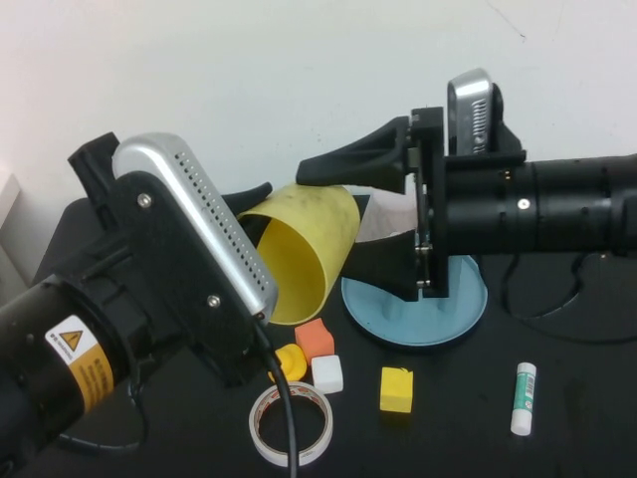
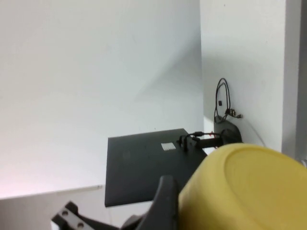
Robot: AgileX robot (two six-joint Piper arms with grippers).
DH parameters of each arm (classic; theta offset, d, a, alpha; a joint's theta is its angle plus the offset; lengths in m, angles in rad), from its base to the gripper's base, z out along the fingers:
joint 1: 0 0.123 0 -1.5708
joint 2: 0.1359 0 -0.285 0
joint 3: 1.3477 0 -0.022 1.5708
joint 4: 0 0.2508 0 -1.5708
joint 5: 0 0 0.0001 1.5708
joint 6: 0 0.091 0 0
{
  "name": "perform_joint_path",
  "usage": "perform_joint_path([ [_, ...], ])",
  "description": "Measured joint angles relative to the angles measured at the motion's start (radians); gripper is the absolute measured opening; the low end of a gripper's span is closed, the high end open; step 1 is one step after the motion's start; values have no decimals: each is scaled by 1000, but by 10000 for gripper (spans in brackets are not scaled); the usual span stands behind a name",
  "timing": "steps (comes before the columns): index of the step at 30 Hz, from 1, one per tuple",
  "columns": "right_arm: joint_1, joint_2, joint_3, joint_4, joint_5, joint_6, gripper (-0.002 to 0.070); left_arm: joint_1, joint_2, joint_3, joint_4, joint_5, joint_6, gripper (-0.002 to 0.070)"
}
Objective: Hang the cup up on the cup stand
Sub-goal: Adjust the cup with two arms
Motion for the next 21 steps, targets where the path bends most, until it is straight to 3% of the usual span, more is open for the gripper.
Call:
perform_joint_path([
  [14, 51, 7, -22, -7, -47, 24, 690, 0, 39, 0, 0, 8, 0, 6],
  [18, 51, 10, -22, -15, -68, 24, 606, 0, 64, 0, 5, 28, 0, 6],
  [21, 51, 12, -22, -15, -80, 15, 606, 0, 74, 0, 5, 55, 0, 6],
])
